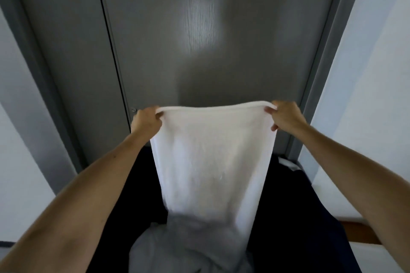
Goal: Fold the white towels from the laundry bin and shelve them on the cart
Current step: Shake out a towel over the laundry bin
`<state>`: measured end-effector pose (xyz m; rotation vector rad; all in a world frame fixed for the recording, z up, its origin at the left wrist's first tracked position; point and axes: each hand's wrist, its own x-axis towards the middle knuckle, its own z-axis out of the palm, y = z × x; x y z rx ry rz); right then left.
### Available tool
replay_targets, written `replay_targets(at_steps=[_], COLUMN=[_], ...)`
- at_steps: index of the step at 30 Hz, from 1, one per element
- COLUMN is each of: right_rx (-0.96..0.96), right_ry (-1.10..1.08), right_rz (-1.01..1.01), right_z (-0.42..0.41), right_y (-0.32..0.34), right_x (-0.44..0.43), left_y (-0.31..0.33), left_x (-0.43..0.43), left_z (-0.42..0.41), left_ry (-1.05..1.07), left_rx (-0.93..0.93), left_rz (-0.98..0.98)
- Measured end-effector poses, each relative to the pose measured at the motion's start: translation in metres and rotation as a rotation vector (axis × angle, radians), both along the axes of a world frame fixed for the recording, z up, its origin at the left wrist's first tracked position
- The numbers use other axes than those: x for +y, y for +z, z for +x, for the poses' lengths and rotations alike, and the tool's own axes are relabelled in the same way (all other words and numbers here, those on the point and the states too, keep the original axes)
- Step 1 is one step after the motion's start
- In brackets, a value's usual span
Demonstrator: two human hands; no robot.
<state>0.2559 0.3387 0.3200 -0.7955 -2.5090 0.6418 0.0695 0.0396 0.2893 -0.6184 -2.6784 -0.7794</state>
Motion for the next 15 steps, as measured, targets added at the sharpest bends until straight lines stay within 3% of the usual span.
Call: replay_targets(at_steps=[2,4,6,9,13,15], right_rx=[0.212,0.363,0.33,0.236,0.416,0.424], right_ry=[0.015,0.024,0.015,0.011,0.002,-0.006], right_rz=[-0.068,-0.23,-0.397,-0.469,-0.556,-0.576], right_z=[-0.003,-0.005,-0.004,0.001,-0.002,-0.008], right_y=[0.02,0.029,0.015,-0.007,0.01,0.017], right_x=[-0.004,-0.009,-0.015,-0.019,-0.014,-0.013], left_y=[0.019,0.027,0.013,-0.004,0.03,0.042], left_x=[0.002,0.002,-0.003,-0.009,0.0,0.002], left_z=[-0.004,-0.005,0.001,0.005,0.004,0.003], left_ry=[0.01,0.018,0.034,0.051,0.112,0.126], left_rx=[0.123,0.151,0.079,0.111,0.131,0.116], left_rz=[0.161,0.146,-0.058,-0.303,-0.205,-0.25])
